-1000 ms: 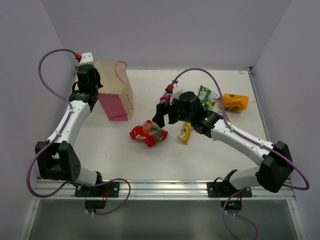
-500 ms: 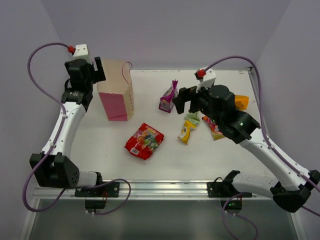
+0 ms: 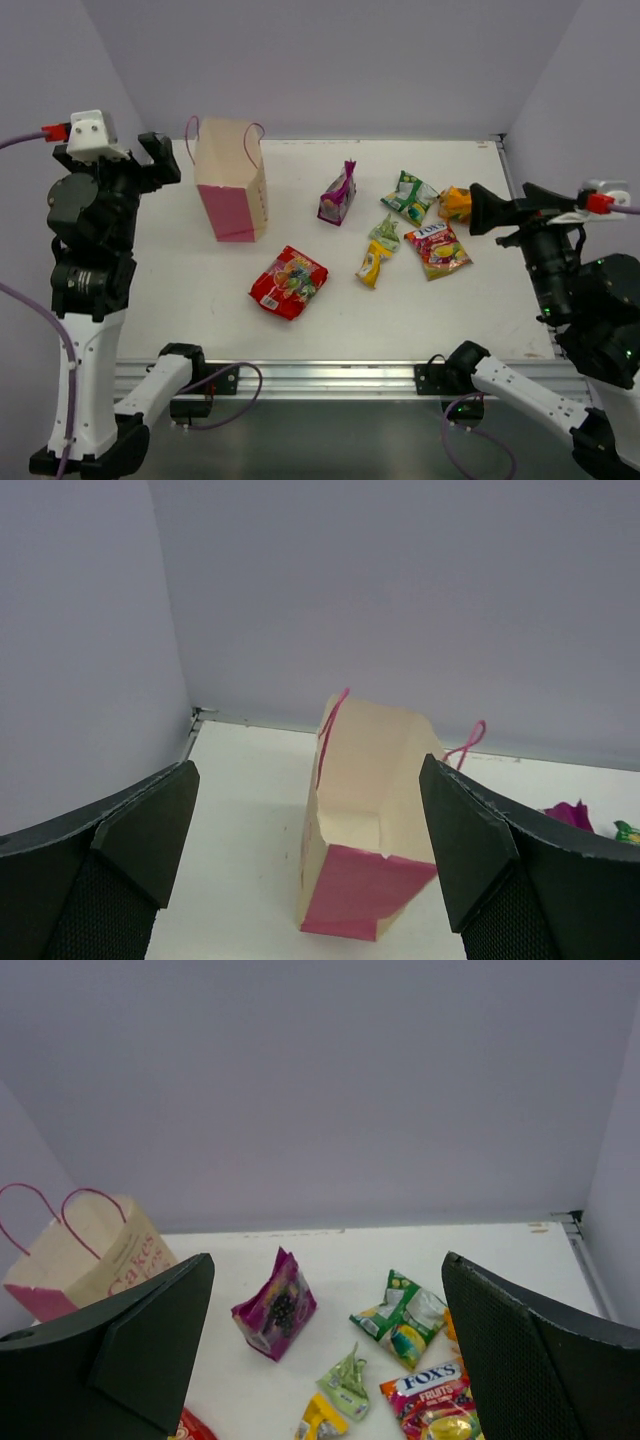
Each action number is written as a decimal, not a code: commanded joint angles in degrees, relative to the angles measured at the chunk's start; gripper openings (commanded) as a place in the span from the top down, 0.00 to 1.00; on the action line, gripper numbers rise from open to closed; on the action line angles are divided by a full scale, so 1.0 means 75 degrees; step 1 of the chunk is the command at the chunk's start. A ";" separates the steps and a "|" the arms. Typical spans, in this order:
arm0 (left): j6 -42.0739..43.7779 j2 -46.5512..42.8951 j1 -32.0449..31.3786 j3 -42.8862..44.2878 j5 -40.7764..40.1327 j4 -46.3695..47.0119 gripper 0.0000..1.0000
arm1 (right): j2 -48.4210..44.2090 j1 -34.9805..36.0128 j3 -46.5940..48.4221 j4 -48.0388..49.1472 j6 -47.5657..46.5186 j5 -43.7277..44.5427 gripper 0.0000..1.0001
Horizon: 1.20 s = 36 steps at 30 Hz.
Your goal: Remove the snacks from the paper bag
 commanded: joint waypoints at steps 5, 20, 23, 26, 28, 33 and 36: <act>0.0306 -0.1712 -0.0510 -0.0485 -0.0122 -0.0927 0.00 | -0.1541 -0.0001 -0.0866 0.0212 -0.0561 0.0968 0.01; 0.0167 -0.2839 -0.0945 -0.1482 -0.1764 -0.0799 0.00 | -0.3124 -0.0013 -0.1710 0.0272 -0.0983 0.1179 0.01; 0.0131 -0.2851 -0.0945 -0.1622 -0.1670 -0.0717 0.00 | -0.3136 -0.0013 -0.1699 0.0249 -0.0971 0.1155 0.01; 0.0142 -0.2862 -0.0957 -0.1669 -0.1647 -0.0717 0.00 | -0.3101 -0.0013 -0.1640 0.0190 -0.0948 0.1132 0.01; 0.0154 -0.2886 -0.0957 -0.1693 -0.1659 -0.0717 0.00 | -0.3078 -0.0001 -0.1617 0.0178 -0.0924 0.1109 0.01; 0.0189 -0.2874 -0.0980 -0.1798 -0.1518 -0.0705 0.00 | -0.2972 -0.0001 -0.1640 0.0143 -0.0830 0.1038 0.01; 0.0189 -0.2816 -0.0992 -0.1857 -0.1448 -0.0717 0.00 | -0.2902 -0.0001 -0.1640 0.0131 -0.0760 0.0945 0.01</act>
